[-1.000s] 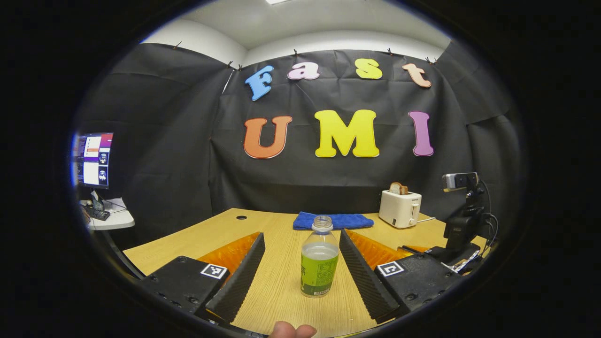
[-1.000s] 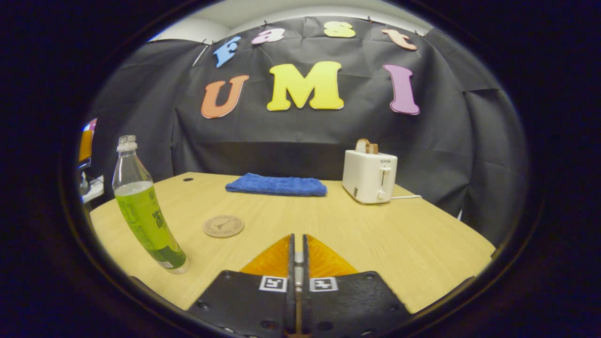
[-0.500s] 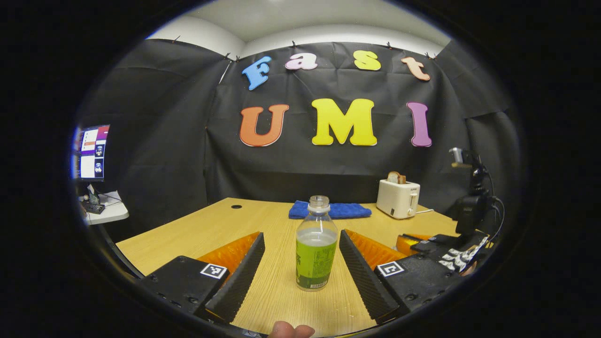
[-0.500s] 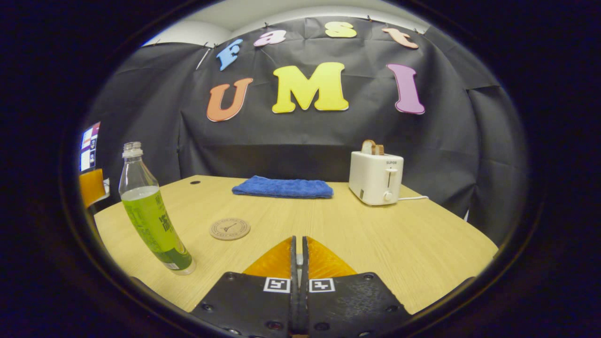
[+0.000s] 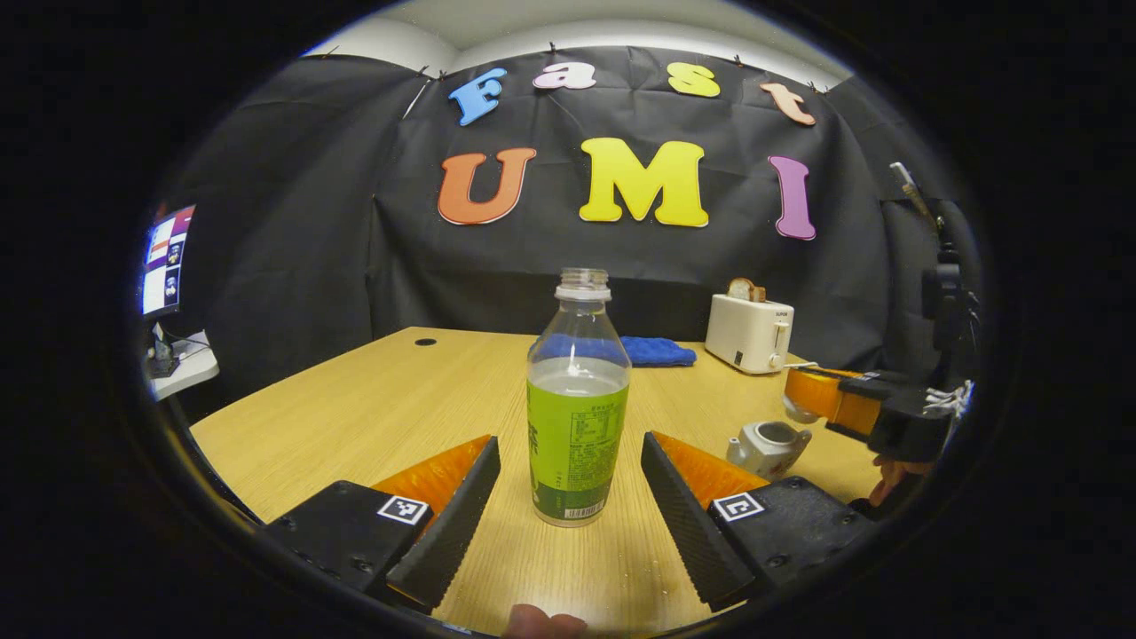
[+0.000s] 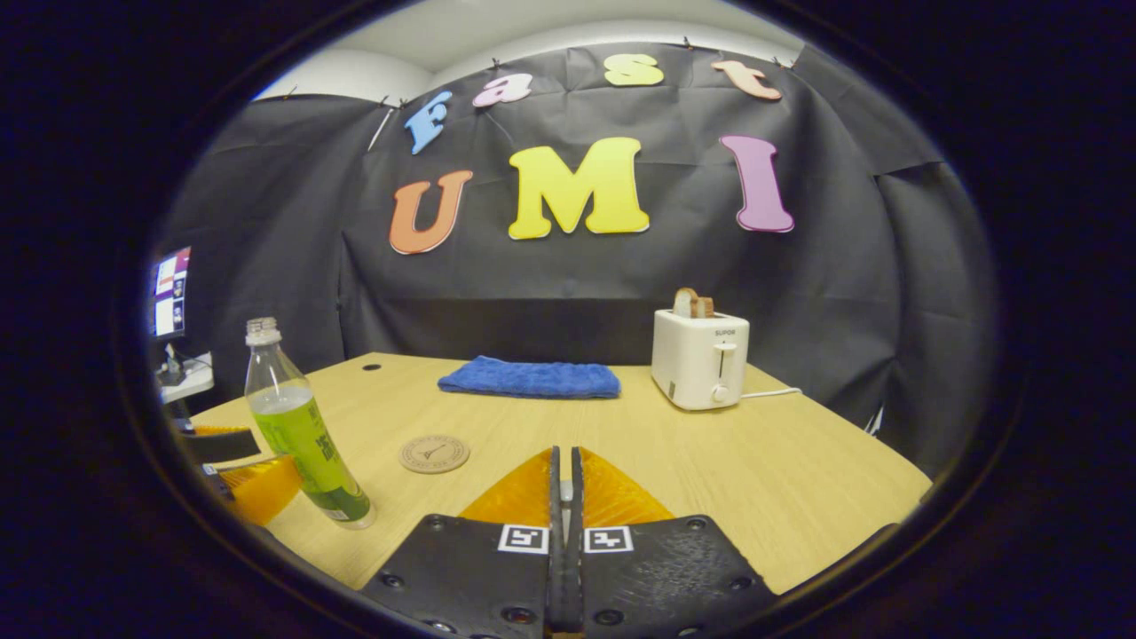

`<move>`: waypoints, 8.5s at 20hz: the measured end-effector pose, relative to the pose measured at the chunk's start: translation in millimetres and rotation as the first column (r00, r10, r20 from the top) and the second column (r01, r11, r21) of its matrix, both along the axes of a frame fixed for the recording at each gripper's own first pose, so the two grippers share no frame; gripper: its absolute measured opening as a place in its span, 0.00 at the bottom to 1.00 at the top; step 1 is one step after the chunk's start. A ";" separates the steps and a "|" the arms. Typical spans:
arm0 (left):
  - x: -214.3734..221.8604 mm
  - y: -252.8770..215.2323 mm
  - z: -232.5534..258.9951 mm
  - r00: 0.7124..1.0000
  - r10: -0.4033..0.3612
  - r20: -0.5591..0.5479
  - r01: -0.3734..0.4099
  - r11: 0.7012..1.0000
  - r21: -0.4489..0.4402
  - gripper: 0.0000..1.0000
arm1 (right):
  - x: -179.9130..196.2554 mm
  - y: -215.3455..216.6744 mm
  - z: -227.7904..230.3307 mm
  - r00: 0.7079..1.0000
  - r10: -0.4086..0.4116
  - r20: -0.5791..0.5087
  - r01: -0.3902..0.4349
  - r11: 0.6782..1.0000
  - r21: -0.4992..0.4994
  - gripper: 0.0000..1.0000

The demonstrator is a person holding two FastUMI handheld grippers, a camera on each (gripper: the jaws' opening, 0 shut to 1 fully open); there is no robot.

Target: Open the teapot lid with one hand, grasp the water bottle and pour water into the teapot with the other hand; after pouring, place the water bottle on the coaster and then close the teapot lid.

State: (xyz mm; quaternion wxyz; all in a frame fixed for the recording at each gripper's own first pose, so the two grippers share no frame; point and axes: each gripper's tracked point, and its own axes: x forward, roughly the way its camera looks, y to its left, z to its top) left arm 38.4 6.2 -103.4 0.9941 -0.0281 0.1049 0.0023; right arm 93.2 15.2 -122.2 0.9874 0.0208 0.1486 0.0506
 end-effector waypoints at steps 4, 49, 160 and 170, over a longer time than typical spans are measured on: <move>11.7 1.2 -21.5 0.999 0.007 -0.034 -0.006 1.000 0.019 1.00 | -12.2 -9.9 13.4 1.000 -0.001 0.024 0.001 1.000 -0.009 0.00; 46.5 -7.4 19.6 0.948 -0.049 -0.314 0.309 -0.096 0.946 0.71 | -37.5 -124.9 -13.4 0.999 0.010 -0.050 -0.010 1.000 0.001 0.00; 160.9 -8.6 -10.2 0.984 -0.141 -0.111 0.140 0.990 -0.017 0.72 | -17.7 -75.1 17.3 0.997 0.057 -0.049 -0.053 0.996 0.074 0.00; 162.6 -8.8 -27.6 0.980 -0.149 -0.132 0.151 0.989 0.001 0.75 | -17.2 -58.3 8.4 0.994 0.089 -0.067 -0.085 0.994 0.062 0.00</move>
